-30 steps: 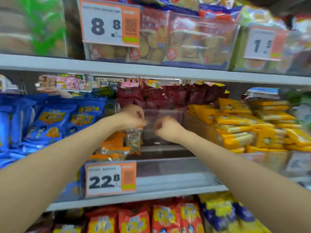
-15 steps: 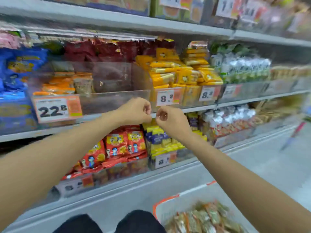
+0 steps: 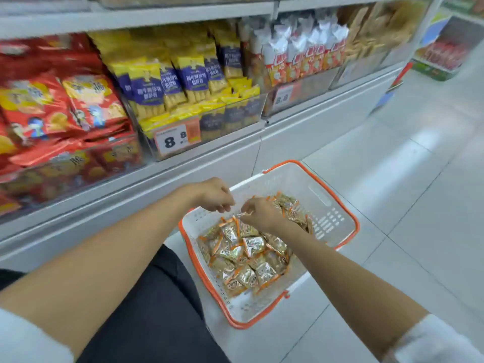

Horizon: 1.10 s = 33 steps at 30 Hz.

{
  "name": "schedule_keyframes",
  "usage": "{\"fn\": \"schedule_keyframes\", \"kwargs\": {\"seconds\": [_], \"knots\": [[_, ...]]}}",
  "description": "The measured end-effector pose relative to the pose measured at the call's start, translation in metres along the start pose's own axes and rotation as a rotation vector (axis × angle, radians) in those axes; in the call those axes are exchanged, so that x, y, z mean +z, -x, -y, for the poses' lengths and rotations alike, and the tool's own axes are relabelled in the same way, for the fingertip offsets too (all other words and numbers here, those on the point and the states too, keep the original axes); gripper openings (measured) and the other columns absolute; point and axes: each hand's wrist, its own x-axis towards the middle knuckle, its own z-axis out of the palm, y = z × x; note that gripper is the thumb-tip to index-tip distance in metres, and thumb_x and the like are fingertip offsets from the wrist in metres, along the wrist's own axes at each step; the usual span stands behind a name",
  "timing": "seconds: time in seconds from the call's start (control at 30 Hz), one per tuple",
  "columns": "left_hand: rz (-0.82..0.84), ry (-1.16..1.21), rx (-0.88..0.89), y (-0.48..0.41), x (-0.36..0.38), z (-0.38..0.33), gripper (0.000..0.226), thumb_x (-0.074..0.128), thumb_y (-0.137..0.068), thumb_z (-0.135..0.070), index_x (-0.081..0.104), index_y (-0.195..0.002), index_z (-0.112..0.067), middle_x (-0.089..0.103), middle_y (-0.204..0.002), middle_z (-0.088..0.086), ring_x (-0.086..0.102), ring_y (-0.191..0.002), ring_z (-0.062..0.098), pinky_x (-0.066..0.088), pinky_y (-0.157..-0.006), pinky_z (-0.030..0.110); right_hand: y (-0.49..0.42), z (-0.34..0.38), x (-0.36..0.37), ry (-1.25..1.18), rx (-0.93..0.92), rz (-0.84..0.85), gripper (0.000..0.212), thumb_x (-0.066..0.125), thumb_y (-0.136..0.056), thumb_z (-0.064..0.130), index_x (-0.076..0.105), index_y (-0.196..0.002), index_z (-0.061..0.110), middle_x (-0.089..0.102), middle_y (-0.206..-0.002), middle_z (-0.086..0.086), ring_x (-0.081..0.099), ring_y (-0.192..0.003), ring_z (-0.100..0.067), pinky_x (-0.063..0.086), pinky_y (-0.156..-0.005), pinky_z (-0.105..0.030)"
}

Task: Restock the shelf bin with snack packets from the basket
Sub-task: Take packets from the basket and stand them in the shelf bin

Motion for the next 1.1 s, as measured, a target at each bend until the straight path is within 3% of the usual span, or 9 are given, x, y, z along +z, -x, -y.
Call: {"fn": "schedule_keyframes", "kwargs": {"seconds": [0.13, 0.3, 0.43, 0.5, 0.63, 0.8, 0.9, 0.97, 1.1], "knots": [[0.144, 0.018, -0.106, -0.034, 0.032, 0.030, 0.011, 0.061, -0.091, -0.016, 0.065, -0.089, -0.007, 0.069, -0.086, 0.007, 0.064, -0.071, 0.013, 0.048, -0.053, 0.019, -0.011, -0.078, 0.046, 0.197, 0.257, 0.246, 0.063, 0.072, -0.084, 0.041, 0.050, -0.136, 0.013, 0.053, -0.135, -0.010, 0.053, -0.121, -0.028, 0.042, -0.099, -0.035], [0.115, 0.021, -0.140, -0.059, 0.028, 0.042, 0.018, 0.061, -0.091, -0.015, 0.068, -0.099, 0.000, 0.072, -0.096, 0.012, 0.064, -0.076, 0.018, 0.050, -0.065, 0.025, -0.017, -0.128, 0.097, 0.181, 0.468, 0.312, 0.082, 0.071, -0.085, 0.042, 0.030, -0.149, 0.010, 0.038, -0.148, -0.016, 0.043, -0.132, -0.033, 0.043, -0.105, -0.045], [0.129, 0.017, -0.119, -0.069, 0.032, 0.042, 0.020, 0.058, -0.093, -0.017, 0.066, -0.104, -0.001, 0.070, -0.101, 0.010, 0.067, -0.085, 0.020, 0.050, -0.061, 0.023, -0.009, -0.148, 0.167, 0.240, 0.637, 0.462, 0.114, 0.072, -0.081, 0.047, -0.016, -0.153, 0.032, -0.012, -0.161, -0.017, -0.003, -0.147, -0.045, 0.024, -0.112, -0.059], [0.138, 0.027, -0.105, -0.072, 0.034, 0.041, 0.021, 0.057, -0.094, -0.018, 0.065, -0.105, -0.003, 0.070, -0.101, 0.009, 0.068, -0.088, 0.020, 0.050, -0.060, 0.022, 0.001, -0.144, 0.189, 0.354, 0.673, 0.456, 0.105, 0.064, -0.089, 0.040, -0.021, -0.151, 0.034, -0.024, -0.156, -0.024, -0.002, -0.144, -0.052, 0.027, -0.110, -0.058], [0.166, 0.032, -0.107, -0.075, 0.035, 0.041, 0.025, 0.057, -0.095, -0.023, 0.065, -0.109, -0.003, 0.069, -0.100, 0.006, 0.066, -0.086, 0.018, 0.051, -0.063, 0.023, 0.004, -0.132, 0.189, 0.465, 0.598, 0.323, 0.082, 0.056, -0.095, 0.032, 0.001, -0.154, 0.024, 0.012, -0.157, -0.027, 0.033, -0.137, -0.044, 0.041, -0.104, -0.047], [0.139, 0.051, -0.130, -0.072, 0.032, 0.040, 0.026, 0.058, -0.095, -0.022, 0.063, -0.111, -0.002, 0.069, -0.101, 0.007, 0.067, -0.087, 0.019, 0.053, -0.067, 0.026, -0.004, -0.111, 0.157, -0.261, 0.802, 0.082, 0.105, 0.071, -0.084, 0.044, 0.001, -0.154, 0.007, 0.037, -0.149, -0.020, 0.043, -0.131, -0.035, 0.041, -0.104, -0.045], [0.071, 0.076, -0.167, -0.064, 0.031, 0.034, 0.029, 0.058, -0.095, -0.019, 0.061, -0.117, 0.001, 0.067, -0.112, 0.012, 0.065, -0.087, 0.022, 0.055, -0.075, 0.033, -0.004, -0.089, 0.109, -0.740, 0.774, 0.087, 0.030, 0.060, -0.088, 0.025, 0.056, -0.111, 0.006, 0.055, -0.096, -0.013, 0.051, -0.075, -0.019, 0.043, -0.067, -0.032], [0.018, 0.113, -0.217, -0.053, 0.028, 0.027, 0.042, 0.052, -0.099, -0.028, 0.051, -0.131, -0.002, 0.059, -0.125, 0.012, 0.063, -0.089, 0.024, 0.057, -0.082, 0.037, 0.003, -0.072, 0.071, -0.966, 0.667, 0.137, 0.004, 0.057, -0.085, 0.014, 0.058, -0.089, 0.012, 0.052, -0.088, -0.006, 0.046, -0.072, -0.017, 0.042, -0.065, -0.028], [-0.071, 0.395, -0.294, -0.025, 0.004, 0.012, 0.072, 0.030, -0.096, -0.062, 0.026, -0.149, -0.013, 0.038, -0.147, 0.014, 0.063, -0.103, 0.029, 0.057, -0.082, 0.038, 0.017, -0.014, -0.009, -0.955, 0.248, 0.082, 0.031, 0.056, -0.085, -0.009, 0.064, -0.106, 0.011, 0.058, -0.098, -0.002, 0.057, -0.087, -0.016, 0.052, -0.081, -0.030]]}}
